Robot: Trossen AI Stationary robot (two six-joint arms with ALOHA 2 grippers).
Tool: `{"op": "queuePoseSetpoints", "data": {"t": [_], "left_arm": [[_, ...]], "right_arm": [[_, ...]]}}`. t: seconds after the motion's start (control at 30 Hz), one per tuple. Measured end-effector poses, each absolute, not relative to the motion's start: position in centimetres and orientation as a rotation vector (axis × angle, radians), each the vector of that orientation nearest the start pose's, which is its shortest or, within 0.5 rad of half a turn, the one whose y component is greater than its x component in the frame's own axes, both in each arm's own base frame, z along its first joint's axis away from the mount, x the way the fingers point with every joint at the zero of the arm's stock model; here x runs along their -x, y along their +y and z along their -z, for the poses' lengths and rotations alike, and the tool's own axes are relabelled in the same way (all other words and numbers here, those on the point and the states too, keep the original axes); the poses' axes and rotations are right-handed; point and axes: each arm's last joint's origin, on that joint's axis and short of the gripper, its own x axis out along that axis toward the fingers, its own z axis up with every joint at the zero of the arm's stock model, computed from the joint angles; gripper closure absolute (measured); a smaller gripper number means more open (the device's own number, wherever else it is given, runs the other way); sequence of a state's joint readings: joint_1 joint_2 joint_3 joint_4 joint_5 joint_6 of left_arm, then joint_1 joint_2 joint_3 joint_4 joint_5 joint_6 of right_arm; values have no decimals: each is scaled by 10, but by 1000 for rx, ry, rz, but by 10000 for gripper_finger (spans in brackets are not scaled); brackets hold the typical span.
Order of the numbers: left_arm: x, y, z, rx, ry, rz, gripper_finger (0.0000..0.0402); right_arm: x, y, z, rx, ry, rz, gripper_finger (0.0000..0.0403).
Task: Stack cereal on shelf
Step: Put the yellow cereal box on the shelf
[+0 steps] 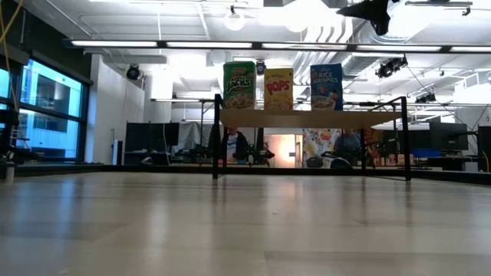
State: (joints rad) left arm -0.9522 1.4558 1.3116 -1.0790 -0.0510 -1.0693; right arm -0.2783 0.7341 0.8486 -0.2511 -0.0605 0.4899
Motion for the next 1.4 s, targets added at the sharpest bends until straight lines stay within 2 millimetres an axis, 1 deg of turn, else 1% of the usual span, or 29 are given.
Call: {"op": "queuePoseSetpoints", "data": {"t": [0.17,0.37,0.63,0.9,1.13,1.23,1.4], "left_arm": [[-156,-218,-296,257,1328,27,216],[-152,-216,-295,97,1275,48,216],[-148,-214,-294,-25,1293,94,216],[-147,-213,-294,-31,1312,92,215],[-151,-211,-293,48,1358,78,214],[-152,-211,-293,45,1357,79,204],[-154,-214,-288,-18,1372,100,175]], "right_arm": [[-150,-41,-351,-516,116,255,163],[-150,-41,-351,-515,115,256,163],[-150,-41,-351,-515,115,256,163],[-150,-41,-351,-516,116,256,163],[-150,-41,-351,-516,116,256,163],[-150,-41,-351,-516,116,256,163],[-150,-41,-351,-516,116,256,163]]}}
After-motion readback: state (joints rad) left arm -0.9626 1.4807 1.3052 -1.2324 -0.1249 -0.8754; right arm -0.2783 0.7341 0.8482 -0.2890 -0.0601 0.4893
